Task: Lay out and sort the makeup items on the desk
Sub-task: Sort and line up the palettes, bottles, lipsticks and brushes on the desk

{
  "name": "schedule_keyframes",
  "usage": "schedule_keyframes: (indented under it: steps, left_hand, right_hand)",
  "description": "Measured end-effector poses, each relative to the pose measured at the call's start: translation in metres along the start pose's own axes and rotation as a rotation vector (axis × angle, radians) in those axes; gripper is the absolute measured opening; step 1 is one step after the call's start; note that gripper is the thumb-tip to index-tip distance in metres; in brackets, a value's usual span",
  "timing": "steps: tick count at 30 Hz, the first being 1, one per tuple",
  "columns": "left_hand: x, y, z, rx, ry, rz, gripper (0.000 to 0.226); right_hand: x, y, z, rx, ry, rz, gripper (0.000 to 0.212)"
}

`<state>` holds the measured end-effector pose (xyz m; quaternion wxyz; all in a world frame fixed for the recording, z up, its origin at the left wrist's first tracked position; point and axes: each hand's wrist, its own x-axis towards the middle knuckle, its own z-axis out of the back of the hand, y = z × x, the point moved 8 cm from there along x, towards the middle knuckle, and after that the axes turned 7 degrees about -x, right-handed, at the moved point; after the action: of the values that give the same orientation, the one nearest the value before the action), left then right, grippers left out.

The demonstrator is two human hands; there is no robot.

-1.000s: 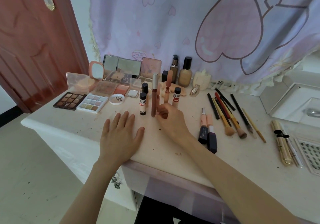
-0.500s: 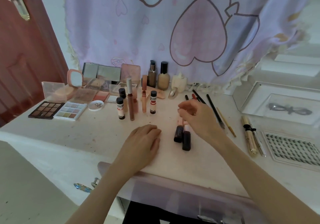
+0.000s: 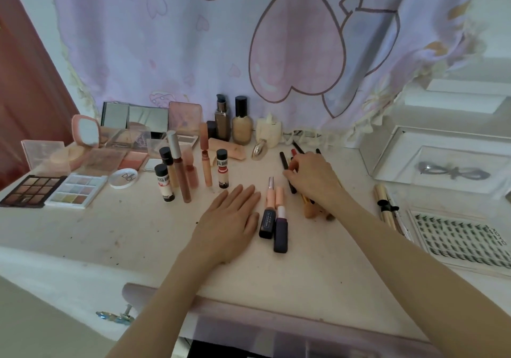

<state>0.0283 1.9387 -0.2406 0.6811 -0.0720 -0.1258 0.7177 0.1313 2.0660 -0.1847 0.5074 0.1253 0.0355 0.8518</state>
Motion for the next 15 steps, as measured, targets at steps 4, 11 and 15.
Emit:
schedule_keyframes:
  steps: [4,11,15]
  left_hand:
    - [-0.001,0.001,0.001,-0.018,-0.030,0.003,0.060]
    - [-0.002,0.000,0.007,-0.088,-0.061,-0.010,0.065]
    - [-0.006,0.001,0.019,-0.291,-0.155,-0.025,0.043]
  right_hand:
    - [0.012,0.001,-0.015,-0.129,0.032,-0.016,0.021]
    - [0.014,0.002,-0.001,0.114,0.072,-0.092,0.028]
    - [-0.007,-0.011,0.018,0.496,0.057,-0.217,0.012]
